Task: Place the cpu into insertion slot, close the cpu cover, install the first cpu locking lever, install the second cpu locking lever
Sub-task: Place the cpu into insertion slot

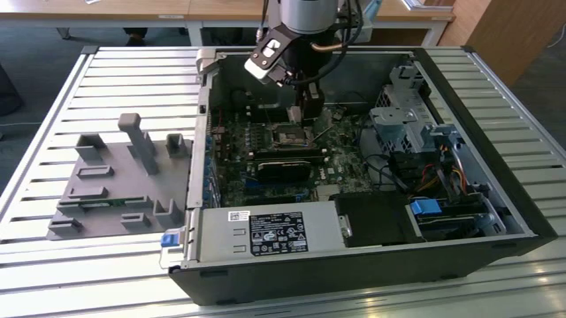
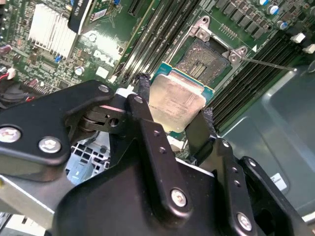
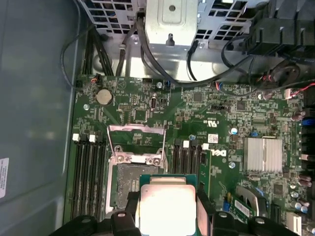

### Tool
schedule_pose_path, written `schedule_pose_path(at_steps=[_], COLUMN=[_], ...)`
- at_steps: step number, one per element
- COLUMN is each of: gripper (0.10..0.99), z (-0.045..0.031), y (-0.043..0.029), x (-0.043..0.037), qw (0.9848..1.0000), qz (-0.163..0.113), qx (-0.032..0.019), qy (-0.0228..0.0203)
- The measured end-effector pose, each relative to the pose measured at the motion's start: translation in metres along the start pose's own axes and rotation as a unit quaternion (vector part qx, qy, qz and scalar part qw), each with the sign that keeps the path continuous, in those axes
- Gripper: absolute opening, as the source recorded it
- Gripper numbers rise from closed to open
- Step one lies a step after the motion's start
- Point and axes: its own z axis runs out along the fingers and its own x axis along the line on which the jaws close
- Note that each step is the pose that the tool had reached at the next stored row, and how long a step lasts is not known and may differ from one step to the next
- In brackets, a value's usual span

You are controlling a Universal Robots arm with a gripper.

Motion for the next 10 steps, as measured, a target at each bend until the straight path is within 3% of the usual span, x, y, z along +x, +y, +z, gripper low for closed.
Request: schedule_pose_path(at_steps=[10], gripper=[0.537], z=[0.0125], y=[-0.0022], x=[0.0073], qw=[1.0000], qz=[0.000], qx=[0.0000], qy=[0.0003])
